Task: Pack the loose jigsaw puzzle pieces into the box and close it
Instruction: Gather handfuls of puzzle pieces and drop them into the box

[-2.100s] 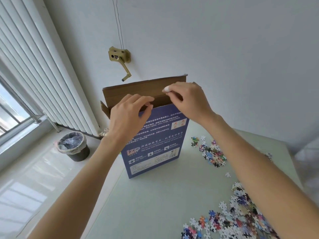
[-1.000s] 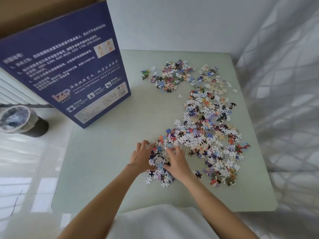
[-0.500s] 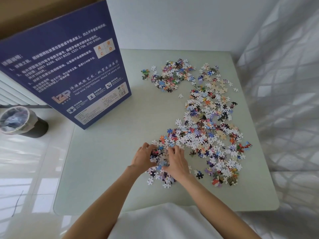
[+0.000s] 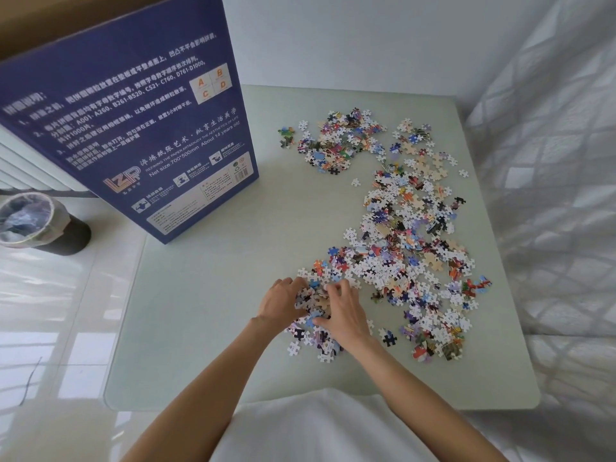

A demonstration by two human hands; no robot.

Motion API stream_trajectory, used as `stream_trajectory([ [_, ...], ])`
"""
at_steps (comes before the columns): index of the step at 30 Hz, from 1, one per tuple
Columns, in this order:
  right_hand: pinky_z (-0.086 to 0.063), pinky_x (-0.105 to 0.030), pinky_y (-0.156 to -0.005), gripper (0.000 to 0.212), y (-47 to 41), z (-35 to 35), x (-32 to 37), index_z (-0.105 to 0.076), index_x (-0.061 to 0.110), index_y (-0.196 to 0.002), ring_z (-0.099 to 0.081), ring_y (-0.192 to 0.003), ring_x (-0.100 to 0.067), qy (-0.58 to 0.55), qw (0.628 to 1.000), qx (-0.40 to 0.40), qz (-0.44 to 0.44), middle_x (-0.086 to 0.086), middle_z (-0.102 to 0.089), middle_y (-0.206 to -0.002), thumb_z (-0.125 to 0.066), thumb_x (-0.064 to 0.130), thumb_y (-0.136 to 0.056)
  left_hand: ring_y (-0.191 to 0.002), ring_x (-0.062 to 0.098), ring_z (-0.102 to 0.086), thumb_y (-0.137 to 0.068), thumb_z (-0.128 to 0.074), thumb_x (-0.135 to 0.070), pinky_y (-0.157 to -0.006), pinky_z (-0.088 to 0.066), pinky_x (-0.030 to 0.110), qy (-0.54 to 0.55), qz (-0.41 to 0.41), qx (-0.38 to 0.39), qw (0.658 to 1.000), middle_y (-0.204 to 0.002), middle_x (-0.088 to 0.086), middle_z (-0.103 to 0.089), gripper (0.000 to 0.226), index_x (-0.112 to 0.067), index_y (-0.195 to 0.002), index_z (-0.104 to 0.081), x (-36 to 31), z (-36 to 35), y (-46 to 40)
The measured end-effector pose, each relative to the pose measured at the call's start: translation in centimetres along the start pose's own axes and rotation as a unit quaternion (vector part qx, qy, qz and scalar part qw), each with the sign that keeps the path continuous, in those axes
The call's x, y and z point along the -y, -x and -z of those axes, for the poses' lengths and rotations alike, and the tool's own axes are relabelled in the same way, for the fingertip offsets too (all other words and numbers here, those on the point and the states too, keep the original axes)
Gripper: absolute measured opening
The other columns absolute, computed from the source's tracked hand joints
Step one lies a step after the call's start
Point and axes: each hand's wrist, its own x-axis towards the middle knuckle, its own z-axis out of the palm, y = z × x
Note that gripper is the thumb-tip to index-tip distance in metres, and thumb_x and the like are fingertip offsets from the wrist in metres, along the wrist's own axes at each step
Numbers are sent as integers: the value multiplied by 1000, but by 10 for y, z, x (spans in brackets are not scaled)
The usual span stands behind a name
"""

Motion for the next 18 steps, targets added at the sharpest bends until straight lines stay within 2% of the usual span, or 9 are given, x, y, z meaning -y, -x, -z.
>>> stream_trajectory([
  [3,-43,-20,-79,63,-1,1,1,-42,18,-126,-40,-112,-20,13,1000,4,-7,-3,-40,-128,-69,44,-76,-105,18,-50,-81,-69,-33,-87,-42,26,-5,-10,-9,1000,-114,2,-58,52,-23,-127,-47,1,-1,1],
  [8,-43,-21,-84,56,-2,3,0,-45,17,-126,-42,-112,-19,-3,1000,-1,-16,-2,-44,-126,-68,37,-79,-105,19,-53,-82,-70,-25,-93,-45,27,25,-13,-21,999,-121,4,-49,42,-23,-121,-54,1,0,3],
  [18,-45,-21,-79,48,0,7,-10,-48,21,-130,-46,-110,-16,5,999,-37,-11,4,-53,-121,-61,36,-87,-91,20,-61,-86,-65,-26,-82,-47,26,22,-7,-35,999,-112,3,-58,30,-22,-115,-60,2,11,1],
])
